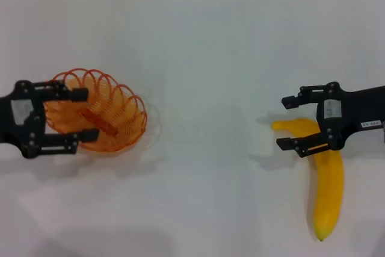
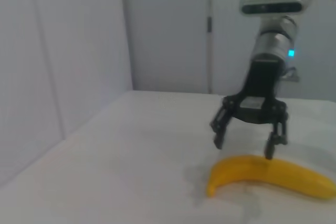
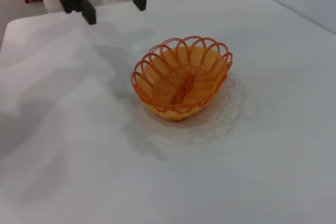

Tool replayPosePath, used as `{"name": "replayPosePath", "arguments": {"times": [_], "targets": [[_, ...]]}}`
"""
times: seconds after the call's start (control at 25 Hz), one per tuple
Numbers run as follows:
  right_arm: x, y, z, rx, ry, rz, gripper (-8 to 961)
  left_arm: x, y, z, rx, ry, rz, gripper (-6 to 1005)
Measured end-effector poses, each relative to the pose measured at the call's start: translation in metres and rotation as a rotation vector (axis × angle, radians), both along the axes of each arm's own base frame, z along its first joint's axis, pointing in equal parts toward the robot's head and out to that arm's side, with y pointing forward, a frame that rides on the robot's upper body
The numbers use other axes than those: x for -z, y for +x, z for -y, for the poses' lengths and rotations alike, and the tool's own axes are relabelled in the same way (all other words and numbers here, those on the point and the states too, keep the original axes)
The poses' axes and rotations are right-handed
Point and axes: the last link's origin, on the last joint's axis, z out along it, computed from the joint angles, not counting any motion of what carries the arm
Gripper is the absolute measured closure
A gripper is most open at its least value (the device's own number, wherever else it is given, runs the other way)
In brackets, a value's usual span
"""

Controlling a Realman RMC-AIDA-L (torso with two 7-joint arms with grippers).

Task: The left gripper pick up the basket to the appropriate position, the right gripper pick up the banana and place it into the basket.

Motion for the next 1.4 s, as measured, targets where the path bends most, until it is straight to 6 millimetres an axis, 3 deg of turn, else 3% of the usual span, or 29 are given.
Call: {"name": "replayPosePath", "arguments": {"times": [0.2,0.48,0.76,0.96,1.4], "targets": [[0.001,-0.001,0.000,-0.002,-0.001,-0.001,62,-0.027,-0.007,-0.013,-0.183,0.141,0.114,242],[0.002,-0.002,0.000,-0.007,-0.002,-0.003,62,-0.066,-0.008,-0.031,-0.429,0.232,0.138,241],[0.005,-0.004,-0.002,-0.011,-0.013,-0.015,62,-0.090,-0.008,-0.059,-0.609,0.184,0.082,241],[0.006,-0.005,-0.003,-0.014,-0.015,-0.016,62,-0.084,-0.008,-0.074,-0.646,0.147,-0.035,241],[0.006,-0.006,-0.004,-0.016,-0.016,-0.018,63,-0.048,-0.007,-0.097,-0.682,0.146,-0.271,241]]}}
